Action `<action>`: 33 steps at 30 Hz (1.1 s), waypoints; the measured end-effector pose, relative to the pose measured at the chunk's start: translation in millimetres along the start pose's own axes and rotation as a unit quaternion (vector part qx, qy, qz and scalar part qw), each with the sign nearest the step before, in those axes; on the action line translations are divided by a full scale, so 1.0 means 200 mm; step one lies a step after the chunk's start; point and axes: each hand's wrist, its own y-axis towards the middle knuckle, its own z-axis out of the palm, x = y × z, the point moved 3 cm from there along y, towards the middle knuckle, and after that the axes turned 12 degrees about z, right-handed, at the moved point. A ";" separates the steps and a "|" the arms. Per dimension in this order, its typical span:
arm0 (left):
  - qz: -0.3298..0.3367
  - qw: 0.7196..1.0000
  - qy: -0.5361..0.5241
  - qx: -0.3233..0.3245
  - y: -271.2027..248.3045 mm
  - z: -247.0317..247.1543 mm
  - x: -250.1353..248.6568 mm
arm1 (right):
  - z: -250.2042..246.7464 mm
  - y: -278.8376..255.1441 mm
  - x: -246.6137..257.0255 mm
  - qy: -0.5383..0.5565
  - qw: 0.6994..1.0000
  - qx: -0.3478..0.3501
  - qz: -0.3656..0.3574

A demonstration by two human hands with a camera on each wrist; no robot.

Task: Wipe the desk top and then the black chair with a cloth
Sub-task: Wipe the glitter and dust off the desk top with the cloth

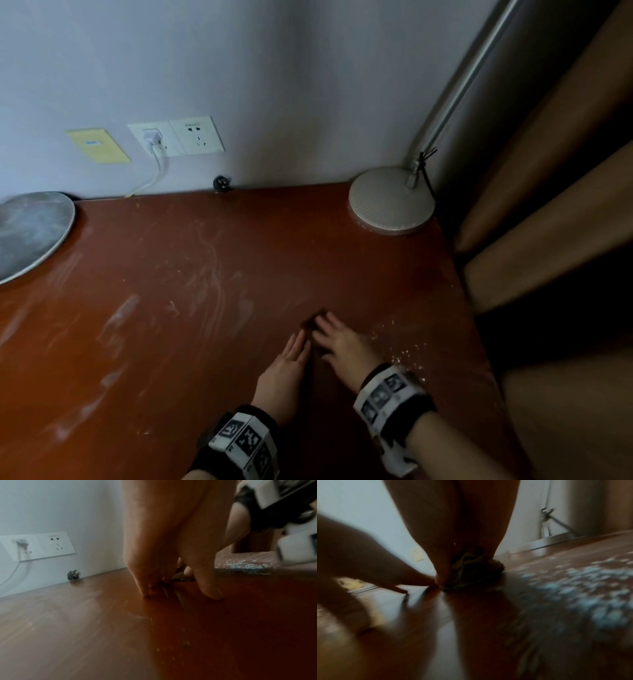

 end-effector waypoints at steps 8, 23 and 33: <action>-0.008 1.000 -0.019 -0.008 -0.16 0.08 0.04 | -0.15 0.04 -0.47 0.044 0.985 -0.029 0.166; -0.008 1.000 -0.009 -0.016 -0.28 0.15 0.05 | 0.04 -0.17 -0.12 -0.046 0.990 0.015 0.130; -0.009 0.998 -0.029 -0.051 -0.36 0.21 0.03 | 0.18 -0.42 0.19 -0.159 0.985 0.070 -0.005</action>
